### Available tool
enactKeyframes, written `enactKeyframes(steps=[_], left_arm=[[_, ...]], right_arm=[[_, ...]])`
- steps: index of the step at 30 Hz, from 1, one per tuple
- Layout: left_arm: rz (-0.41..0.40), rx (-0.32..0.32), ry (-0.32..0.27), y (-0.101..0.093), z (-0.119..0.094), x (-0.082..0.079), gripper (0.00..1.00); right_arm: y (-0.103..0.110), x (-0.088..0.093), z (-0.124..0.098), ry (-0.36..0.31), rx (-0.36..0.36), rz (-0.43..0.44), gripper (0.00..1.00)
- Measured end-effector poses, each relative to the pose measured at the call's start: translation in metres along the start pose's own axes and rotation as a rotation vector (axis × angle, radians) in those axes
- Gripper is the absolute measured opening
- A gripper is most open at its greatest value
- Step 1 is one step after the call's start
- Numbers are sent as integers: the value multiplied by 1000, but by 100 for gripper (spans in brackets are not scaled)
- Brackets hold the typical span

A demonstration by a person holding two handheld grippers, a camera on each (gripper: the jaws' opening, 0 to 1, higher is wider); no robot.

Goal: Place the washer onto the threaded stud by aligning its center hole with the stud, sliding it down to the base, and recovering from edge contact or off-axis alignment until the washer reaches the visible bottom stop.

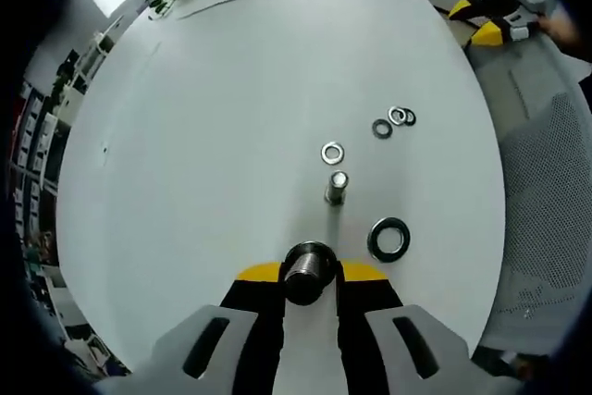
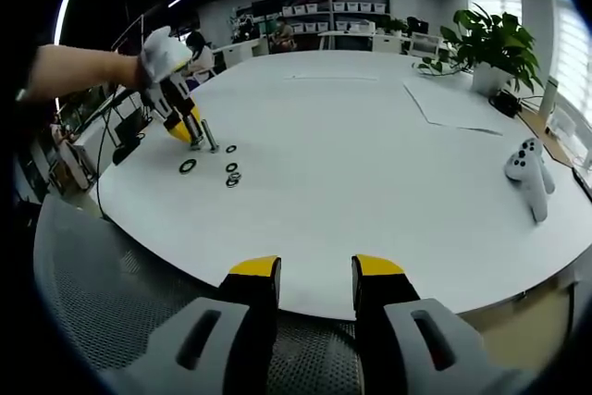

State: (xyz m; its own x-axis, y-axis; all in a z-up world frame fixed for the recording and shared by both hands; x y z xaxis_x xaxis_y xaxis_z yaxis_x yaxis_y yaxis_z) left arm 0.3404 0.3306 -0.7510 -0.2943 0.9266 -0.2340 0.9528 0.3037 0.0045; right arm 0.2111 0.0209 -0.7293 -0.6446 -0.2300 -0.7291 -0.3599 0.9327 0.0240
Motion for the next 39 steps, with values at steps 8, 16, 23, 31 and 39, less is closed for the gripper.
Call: enactKeyframes(steps=[8, 16, 23, 31, 39], left_arm=[[-10, 6, 2, -1, 1, 1, 18], [-31, 6, -16, -2, 2, 0, 18], [-37, 12, -25, -9, 2, -3, 18], [-45, 16, -45, -18, 5, -9, 19], [-50, 14, -56, -19, 3, -6, 20]], right_arm=[[0, 0, 0, 0, 2, 1, 33], [0, 0, 0, -2, 2, 1, 33], [0, 0, 0, -2, 1, 1, 33], [0, 0, 0, -3, -2, 0, 33], [0, 0, 1, 0, -6, -2, 33]])
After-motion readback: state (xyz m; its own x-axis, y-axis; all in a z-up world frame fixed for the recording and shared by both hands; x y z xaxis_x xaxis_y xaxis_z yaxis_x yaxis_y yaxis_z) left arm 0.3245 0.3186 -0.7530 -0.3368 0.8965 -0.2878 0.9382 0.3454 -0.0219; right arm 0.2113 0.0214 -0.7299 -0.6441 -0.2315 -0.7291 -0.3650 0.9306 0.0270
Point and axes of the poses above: the point that each gripper's makers call its tool centre point, and the gripper's own axes: z roughly forward along the fingers, y roughly to its left, x roughly out of its underside, the point moved 3 cm from there along -z, roughly backward along the fingers, and after that the axes turned 4 degrees about x, right-handed, at the moved point
